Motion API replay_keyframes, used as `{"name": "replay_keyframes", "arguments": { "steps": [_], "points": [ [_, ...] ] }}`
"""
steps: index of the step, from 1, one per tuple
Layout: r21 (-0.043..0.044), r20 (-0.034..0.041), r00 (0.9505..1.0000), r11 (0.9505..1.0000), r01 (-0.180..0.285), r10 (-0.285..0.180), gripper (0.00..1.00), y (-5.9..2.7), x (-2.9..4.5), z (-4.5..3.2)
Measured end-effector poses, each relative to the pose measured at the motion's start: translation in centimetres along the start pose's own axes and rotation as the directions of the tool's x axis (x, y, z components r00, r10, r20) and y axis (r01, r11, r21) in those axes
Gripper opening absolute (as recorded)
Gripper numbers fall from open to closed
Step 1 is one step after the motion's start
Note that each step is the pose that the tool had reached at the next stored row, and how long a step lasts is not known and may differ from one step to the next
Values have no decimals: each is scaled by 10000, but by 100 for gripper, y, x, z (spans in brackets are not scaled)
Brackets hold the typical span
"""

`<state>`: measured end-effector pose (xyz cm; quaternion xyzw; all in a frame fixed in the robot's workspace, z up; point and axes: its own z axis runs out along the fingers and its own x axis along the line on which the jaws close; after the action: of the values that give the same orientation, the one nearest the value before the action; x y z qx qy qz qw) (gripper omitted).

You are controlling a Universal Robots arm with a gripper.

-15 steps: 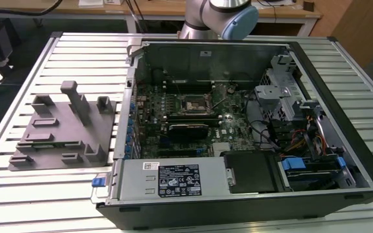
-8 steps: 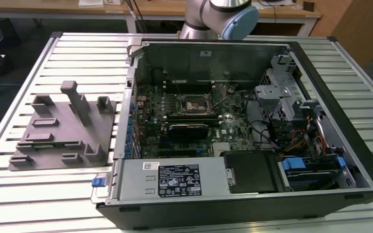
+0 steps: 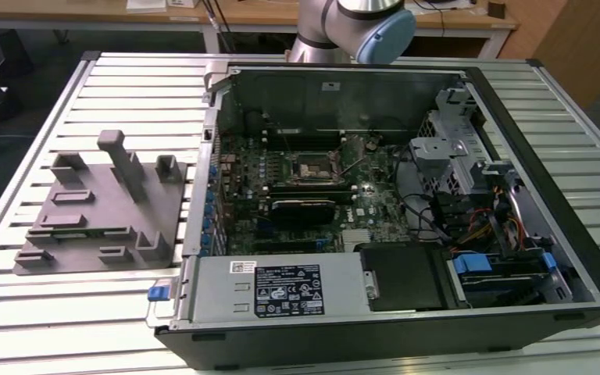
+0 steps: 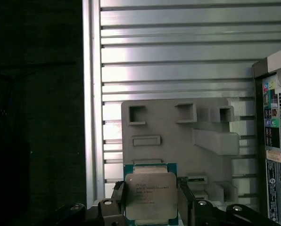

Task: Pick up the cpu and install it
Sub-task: 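Pick up the cpu and move it towards the insertion slot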

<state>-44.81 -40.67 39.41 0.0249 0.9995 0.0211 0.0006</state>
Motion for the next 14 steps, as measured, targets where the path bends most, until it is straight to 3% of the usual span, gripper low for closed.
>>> {"name": "replay_keyframes", "arguments": {
  "steps": [5, 14],
  "points": [
    [-1, 1, 10000, 10000, 0, 0, 53, 5, -113, 2],
    [1, -36, 10000, 10000, -2, 2, 53, 25, -508, 3]
  ]
}}
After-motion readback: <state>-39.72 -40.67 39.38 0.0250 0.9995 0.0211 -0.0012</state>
